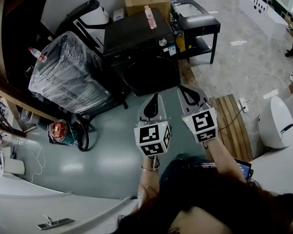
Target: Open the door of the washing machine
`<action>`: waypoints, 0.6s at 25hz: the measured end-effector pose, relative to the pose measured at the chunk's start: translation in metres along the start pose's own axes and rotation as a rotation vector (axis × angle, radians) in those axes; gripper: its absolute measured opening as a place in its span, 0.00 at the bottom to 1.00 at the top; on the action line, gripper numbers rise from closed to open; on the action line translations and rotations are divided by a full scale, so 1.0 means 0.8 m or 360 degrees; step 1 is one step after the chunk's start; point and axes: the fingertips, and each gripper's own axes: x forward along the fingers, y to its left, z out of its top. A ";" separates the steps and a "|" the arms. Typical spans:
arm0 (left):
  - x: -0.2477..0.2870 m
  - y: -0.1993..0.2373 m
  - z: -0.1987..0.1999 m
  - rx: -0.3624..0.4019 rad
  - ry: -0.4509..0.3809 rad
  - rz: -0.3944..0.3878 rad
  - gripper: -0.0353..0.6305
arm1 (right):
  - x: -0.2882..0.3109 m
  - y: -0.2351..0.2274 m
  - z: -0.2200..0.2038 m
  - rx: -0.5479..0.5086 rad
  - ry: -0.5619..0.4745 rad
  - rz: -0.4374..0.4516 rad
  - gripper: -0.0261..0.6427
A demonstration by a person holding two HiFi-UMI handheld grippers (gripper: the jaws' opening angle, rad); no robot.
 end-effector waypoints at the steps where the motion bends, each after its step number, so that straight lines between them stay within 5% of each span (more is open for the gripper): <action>1: 0.002 0.002 0.001 0.0000 -0.0001 0.0000 0.07 | 0.002 0.000 0.001 -0.0002 -0.0002 0.0000 0.04; 15: 0.034 0.043 0.001 -0.0001 -0.0012 -0.0050 0.07 | 0.054 -0.006 0.002 -0.0001 -0.0042 -0.0105 0.04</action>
